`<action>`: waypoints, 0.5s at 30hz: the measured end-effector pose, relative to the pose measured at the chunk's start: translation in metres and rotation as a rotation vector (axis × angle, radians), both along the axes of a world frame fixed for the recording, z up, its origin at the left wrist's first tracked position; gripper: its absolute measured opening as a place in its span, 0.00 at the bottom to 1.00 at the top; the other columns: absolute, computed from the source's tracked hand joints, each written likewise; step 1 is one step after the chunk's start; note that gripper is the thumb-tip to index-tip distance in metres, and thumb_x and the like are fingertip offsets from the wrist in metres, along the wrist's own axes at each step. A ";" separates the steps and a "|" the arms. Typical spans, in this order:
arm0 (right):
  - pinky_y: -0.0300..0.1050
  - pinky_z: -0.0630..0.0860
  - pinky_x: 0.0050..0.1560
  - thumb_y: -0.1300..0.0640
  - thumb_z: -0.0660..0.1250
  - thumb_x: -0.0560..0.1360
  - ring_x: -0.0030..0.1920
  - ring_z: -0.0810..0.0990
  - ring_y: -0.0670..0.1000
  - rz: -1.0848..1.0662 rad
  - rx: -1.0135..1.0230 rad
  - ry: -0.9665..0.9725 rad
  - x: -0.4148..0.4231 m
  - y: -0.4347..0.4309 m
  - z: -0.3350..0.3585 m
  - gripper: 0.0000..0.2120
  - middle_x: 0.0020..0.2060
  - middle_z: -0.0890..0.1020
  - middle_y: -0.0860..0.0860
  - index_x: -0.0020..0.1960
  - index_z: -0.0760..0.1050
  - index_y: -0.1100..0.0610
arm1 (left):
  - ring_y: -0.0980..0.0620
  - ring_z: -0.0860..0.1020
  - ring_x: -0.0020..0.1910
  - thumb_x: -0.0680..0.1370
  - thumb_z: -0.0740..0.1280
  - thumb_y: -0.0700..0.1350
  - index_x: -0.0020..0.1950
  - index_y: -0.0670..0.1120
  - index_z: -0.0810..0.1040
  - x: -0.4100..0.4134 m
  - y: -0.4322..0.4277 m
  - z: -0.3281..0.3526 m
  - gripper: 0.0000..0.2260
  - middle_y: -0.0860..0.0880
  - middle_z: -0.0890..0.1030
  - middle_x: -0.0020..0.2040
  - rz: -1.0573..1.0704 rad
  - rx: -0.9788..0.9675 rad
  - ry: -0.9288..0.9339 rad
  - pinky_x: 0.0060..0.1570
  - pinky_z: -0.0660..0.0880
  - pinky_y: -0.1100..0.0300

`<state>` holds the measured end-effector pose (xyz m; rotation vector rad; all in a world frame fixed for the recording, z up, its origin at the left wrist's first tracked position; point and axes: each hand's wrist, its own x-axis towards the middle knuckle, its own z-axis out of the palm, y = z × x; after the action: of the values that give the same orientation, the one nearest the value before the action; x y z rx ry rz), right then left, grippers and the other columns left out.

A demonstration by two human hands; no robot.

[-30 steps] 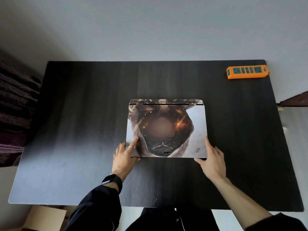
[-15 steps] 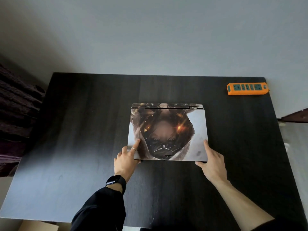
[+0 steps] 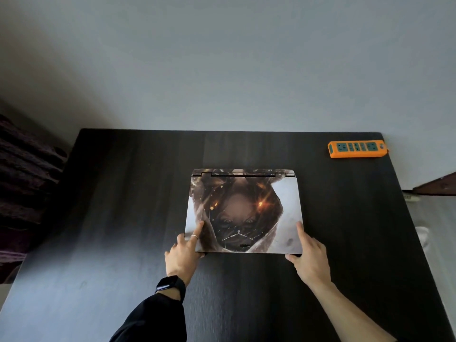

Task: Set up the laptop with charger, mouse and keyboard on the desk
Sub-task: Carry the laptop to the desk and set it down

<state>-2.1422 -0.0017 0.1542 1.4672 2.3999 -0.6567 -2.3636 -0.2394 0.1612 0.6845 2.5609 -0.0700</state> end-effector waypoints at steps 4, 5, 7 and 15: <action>0.64 0.74 0.66 0.48 0.78 0.70 0.76 0.64 0.57 0.009 0.007 -0.002 0.001 0.000 -0.001 0.52 0.74 0.71 0.48 0.81 0.45 0.41 | 0.43 0.80 0.55 0.77 0.67 0.59 0.76 0.68 0.39 -0.001 0.000 0.002 0.41 0.47 0.72 0.65 -0.037 -0.021 0.039 0.50 0.78 0.49; 0.64 0.74 0.66 0.48 0.78 0.70 0.76 0.64 0.57 0.006 0.004 0.003 0.001 0.000 -0.001 0.52 0.74 0.71 0.48 0.81 0.45 0.41 | 0.43 0.81 0.54 0.77 0.67 0.60 0.76 0.68 0.39 -0.001 0.000 0.002 0.41 0.47 0.72 0.65 -0.048 -0.026 0.048 0.49 0.79 0.50; 0.64 0.75 0.66 0.48 0.77 0.71 0.76 0.64 0.57 0.008 0.010 -0.001 0.000 -0.001 -0.001 0.51 0.73 0.71 0.48 0.81 0.46 0.41 | 0.43 0.81 0.52 0.76 0.67 0.61 0.76 0.69 0.39 -0.004 -0.002 0.001 0.41 0.48 0.73 0.65 -0.047 -0.023 0.060 0.47 0.78 0.50; 0.60 0.76 0.65 0.47 0.75 0.73 0.77 0.63 0.57 0.016 0.029 -0.034 0.000 -0.001 0.001 0.46 0.73 0.72 0.52 0.81 0.49 0.41 | 0.41 0.82 0.51 0.75 0.69 0.60 0.75 0.71 0.38 -0.011 -0.004 -0.003 0.42 0.47 0.74 0.64 -0.045 -0.009 0.057 0.46 0.79 0.48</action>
<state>-2.1425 -0.0029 0.1554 1.4575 2.4030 -0.5909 -2.3748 -0.2429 0.1577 0.7464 2.5981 -0.1169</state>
